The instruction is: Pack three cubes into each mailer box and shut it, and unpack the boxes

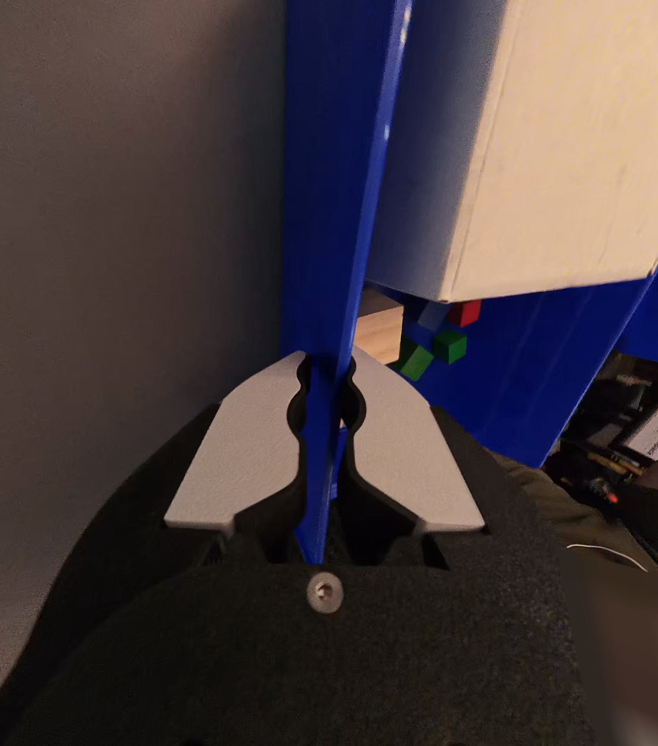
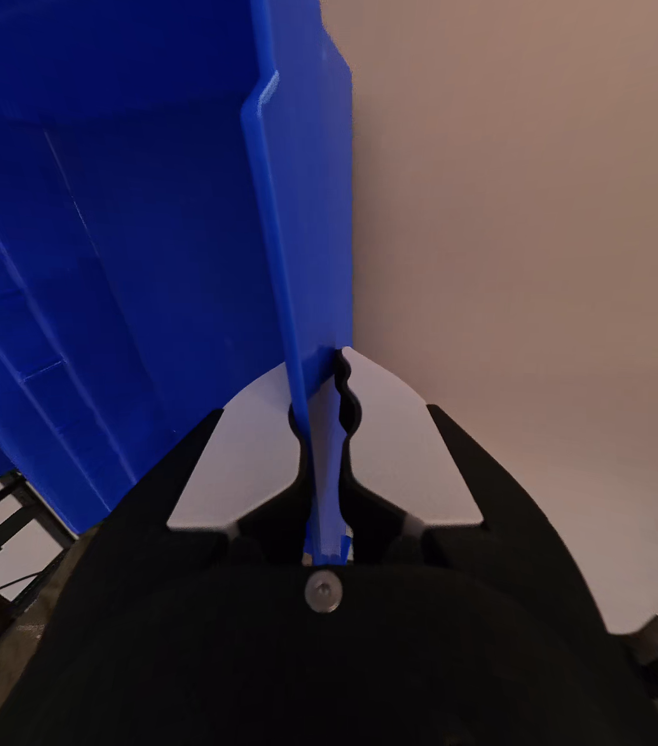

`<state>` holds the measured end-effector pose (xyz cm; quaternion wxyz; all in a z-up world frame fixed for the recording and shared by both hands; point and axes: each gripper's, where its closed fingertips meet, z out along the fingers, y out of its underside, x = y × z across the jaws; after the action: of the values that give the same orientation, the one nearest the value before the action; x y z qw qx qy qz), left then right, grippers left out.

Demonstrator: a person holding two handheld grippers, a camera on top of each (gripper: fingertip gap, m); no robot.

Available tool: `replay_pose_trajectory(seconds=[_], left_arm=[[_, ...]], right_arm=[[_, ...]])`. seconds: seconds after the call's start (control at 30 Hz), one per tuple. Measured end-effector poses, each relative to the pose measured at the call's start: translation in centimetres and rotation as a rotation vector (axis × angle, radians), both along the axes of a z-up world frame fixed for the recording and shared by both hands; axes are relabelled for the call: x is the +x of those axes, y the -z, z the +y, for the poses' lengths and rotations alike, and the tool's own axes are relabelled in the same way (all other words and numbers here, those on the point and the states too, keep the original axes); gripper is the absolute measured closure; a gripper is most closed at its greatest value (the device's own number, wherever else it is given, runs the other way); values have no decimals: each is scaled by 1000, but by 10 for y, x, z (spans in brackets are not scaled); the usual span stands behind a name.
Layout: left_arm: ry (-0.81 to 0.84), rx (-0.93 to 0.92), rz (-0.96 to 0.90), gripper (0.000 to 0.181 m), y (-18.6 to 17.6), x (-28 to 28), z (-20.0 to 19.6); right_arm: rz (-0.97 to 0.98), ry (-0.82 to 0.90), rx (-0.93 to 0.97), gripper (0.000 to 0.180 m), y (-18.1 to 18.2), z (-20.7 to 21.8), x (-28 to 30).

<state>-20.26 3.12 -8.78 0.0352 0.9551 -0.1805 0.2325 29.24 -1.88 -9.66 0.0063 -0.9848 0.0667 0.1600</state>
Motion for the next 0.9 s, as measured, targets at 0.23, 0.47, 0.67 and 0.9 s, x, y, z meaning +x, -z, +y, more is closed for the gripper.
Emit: replay_pose_trajectory(seconds=[0.23,0.47,0.67,0.9], left_arm=[[-222,51,12,169,-2,-108,4],[-315,90,-19,169,-3,-164,-3],[-266,116,-11,169,-3,-176,-4],[-134,151,182,175,-2,-196,-5]], right_arm=[[37,23,-4,170,20,25,-32],[-102,-82,61,174,24,47,-21],[-105,-77,55,174,24,48,-17],[-236,-126,26,172,24,41,12]])
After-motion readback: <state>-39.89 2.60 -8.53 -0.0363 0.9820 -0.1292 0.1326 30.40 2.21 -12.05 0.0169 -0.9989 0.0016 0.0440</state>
